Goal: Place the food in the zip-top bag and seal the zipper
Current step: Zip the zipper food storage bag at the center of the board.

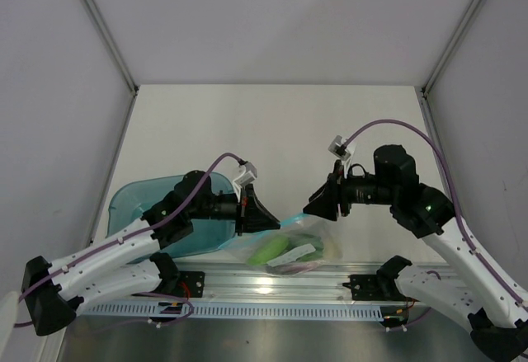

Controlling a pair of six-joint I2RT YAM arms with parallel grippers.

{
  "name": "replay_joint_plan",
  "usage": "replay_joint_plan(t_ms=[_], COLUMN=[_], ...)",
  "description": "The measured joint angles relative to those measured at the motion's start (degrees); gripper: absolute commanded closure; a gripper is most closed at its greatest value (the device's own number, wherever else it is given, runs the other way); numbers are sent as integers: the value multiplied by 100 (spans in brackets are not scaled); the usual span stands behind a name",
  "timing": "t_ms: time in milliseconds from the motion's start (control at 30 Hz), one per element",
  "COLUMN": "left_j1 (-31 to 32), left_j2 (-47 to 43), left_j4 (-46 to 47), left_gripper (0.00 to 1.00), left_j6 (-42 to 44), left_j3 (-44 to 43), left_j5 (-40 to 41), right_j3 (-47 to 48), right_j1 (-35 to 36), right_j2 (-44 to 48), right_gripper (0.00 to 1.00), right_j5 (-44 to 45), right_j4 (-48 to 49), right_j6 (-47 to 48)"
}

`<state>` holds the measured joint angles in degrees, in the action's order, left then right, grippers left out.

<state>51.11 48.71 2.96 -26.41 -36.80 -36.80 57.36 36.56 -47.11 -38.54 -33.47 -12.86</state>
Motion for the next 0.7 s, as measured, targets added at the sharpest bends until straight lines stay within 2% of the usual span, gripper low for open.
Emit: replay_joint_plan(t_ms=[100,267,400,700], left_j1=[-4,-4,-4,-9], left_j2=[0,-2,-2,2], left_j4=[-120,-216,-216,-164], left_gripper=[99,100,99,99], left_j6=[57,101,98,94], left_j3=[-48,-79,-79,-81], left_j5=[-72,-142,-173,-271], right_j3=[195,1049,1633,1727], right_j1=[2,55,402,938], right_j2=[-122,-564,-1113,-1864], right_gripper=[41,43,46,48], right_j5=[-33,-35,0,59], right_j4=[-216,-704,-1084,-1733], right_j6=[149,579,905,1268])
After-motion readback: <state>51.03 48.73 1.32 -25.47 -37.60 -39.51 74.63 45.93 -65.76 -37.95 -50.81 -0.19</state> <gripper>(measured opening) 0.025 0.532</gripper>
